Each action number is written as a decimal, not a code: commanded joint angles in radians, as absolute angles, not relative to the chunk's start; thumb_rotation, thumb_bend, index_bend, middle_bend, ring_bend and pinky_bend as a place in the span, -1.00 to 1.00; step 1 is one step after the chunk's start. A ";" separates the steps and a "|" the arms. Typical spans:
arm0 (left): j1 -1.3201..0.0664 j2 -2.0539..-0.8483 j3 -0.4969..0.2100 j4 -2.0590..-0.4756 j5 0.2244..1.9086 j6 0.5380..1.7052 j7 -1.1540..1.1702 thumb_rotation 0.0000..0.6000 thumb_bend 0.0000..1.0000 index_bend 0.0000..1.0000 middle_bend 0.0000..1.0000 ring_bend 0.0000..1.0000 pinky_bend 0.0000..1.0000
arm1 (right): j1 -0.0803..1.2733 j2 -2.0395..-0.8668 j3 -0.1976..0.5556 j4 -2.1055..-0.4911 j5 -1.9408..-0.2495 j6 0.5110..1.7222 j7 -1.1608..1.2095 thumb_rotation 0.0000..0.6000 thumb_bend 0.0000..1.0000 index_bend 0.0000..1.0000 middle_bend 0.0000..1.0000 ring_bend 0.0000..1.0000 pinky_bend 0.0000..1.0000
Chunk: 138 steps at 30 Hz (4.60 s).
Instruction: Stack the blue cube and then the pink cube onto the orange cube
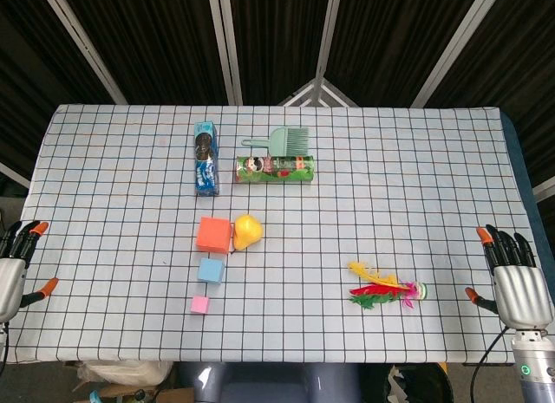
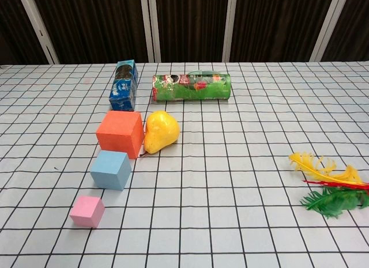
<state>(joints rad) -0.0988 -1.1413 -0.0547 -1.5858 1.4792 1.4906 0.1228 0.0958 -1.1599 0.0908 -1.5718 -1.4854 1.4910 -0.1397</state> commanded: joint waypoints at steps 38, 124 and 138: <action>-0.179 -1.091 -0.003 -1.690 1.695 1.456 0.044 1.00 -0.57 -0.67 0.15 0.01 0.39 | 0.083 -1.142 0.083 -1.585 -1.489 1.495 -0.114 1.00 -0.65 -0.92 -0.83 -0.78 -0.84; -0.560 -1.627 -0.072 -1.748 1.094 1.211 0.902 1.00 -0.62 -0.27 0.49 0.34 0.65 | 0.079 -1.114 0.083 -1.569 -1.502 1.500 -0.014 1.00 -0.65 -0.92 -0.83 -0.78 -0.84; -0.597 -1.641 -0.087 -1.743 1.057 1.195 0.927 1.00 -0.62 -0.33 0.50 0.34 0.65 | 0.086 -1.115 0.080 -1.581 -1.494 1.480 -0.036 1.00 -0.65 -0.92 -0.83 -0.78 -0.84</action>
<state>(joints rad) -0.5940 -1.6396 -0.0883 -1.7433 1.0613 1.1981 0.9233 0.0864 -1.1152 0.0796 -1.5805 -1.4936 1.4800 -0.0362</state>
